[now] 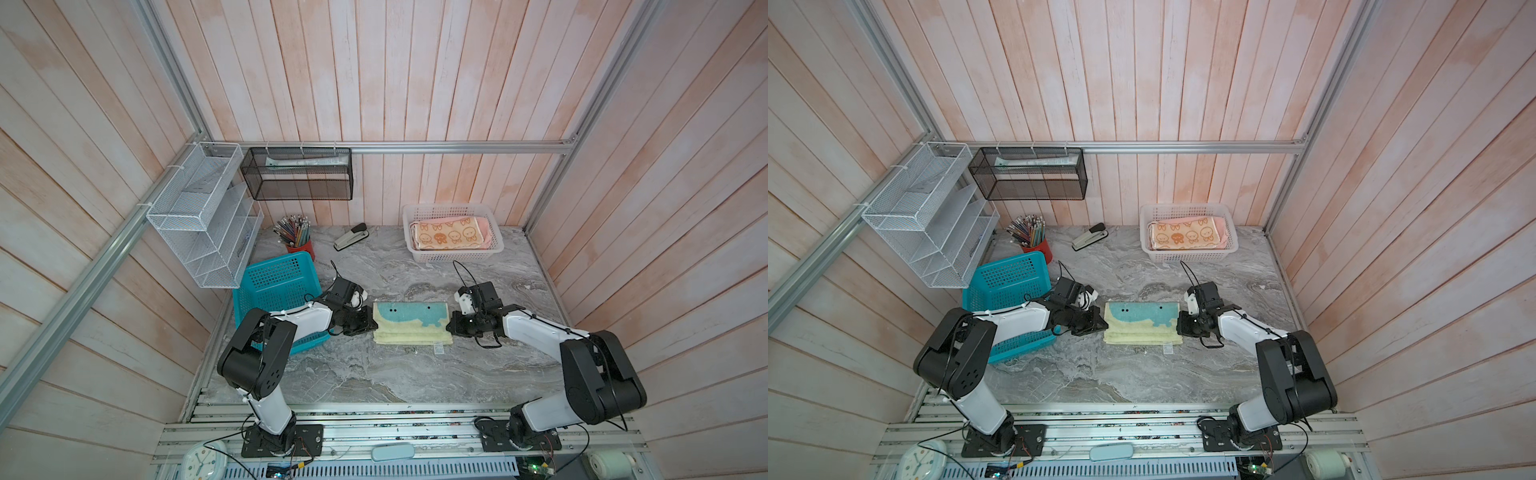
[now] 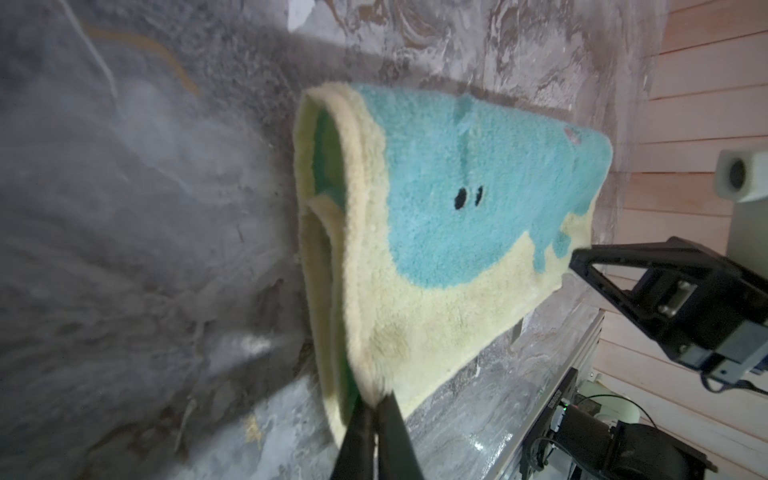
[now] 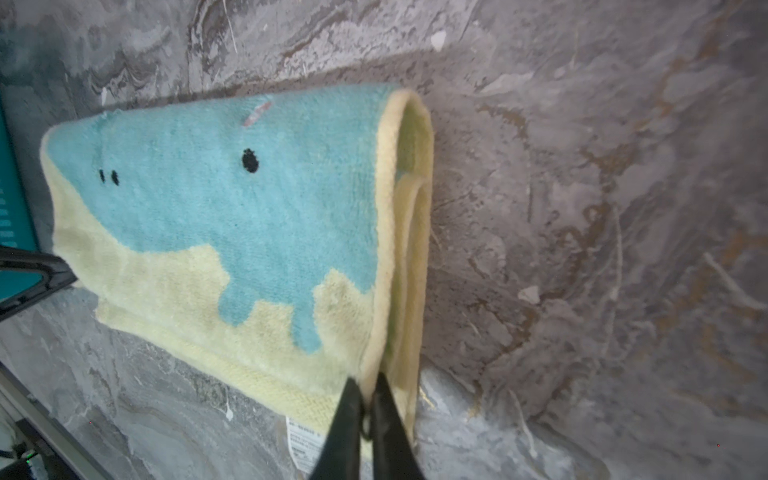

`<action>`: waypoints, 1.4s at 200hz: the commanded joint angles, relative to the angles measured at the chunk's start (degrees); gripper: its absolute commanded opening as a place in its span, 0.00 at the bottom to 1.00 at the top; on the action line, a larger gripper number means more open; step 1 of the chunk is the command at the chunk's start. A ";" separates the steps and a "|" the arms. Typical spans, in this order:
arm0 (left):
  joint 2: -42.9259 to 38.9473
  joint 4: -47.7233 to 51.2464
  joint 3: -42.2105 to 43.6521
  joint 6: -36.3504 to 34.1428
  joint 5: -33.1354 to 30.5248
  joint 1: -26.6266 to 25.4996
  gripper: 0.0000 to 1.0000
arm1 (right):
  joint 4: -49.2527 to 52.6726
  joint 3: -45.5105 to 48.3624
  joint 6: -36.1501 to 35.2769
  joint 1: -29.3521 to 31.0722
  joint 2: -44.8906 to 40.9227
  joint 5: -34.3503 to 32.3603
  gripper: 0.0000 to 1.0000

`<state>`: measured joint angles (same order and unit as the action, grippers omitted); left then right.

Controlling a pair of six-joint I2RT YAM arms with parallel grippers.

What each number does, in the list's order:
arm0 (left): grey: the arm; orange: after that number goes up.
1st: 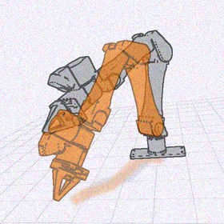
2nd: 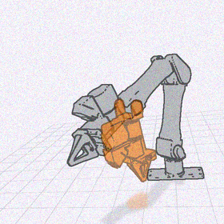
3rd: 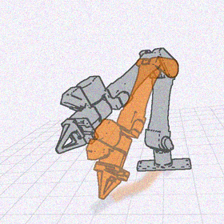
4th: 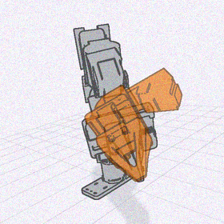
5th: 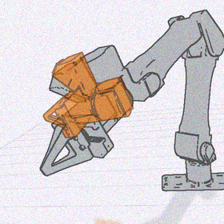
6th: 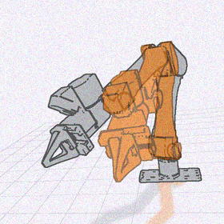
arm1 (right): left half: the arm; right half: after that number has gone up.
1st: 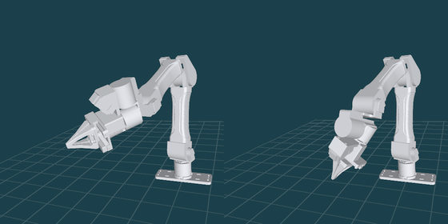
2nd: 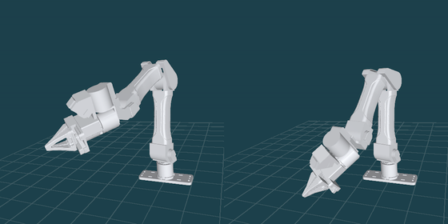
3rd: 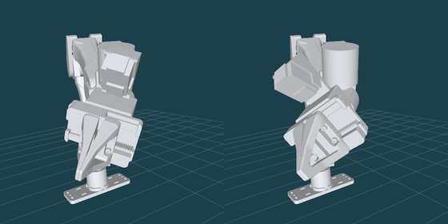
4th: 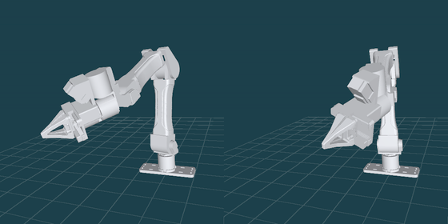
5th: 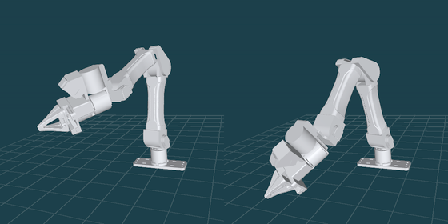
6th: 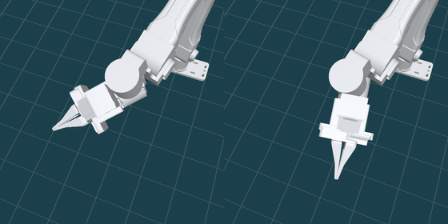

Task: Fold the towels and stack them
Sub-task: 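Lift the near edge with both grippers and fold it toward the far edge, then grasp the folded towel with the right gripper while the left releases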

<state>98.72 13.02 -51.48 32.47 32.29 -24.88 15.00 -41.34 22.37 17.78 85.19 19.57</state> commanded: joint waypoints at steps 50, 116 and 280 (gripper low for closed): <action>-6.26 6.77 -3.85 -0.81 -0.76 -0.16 0.00 | 5.88 -4.52 -1.00 0.30 -5.18 0.21 0.00; -8.25 7.56 3.11 0.82 -0.48 -1.58 0.18 | 8.17 2.59 0.56 0.26 -9.50 3.20 0.03; 9.72 3.84 -23.25 3.99 -5.74 -20.05 0.36 | 0.22 6.14 5.02 -5.39 -6.17 7.84 0.56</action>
<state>103.04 18.09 -70.13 35.22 24.38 -41.87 17.10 -35.75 26.81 12.69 76.99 26.39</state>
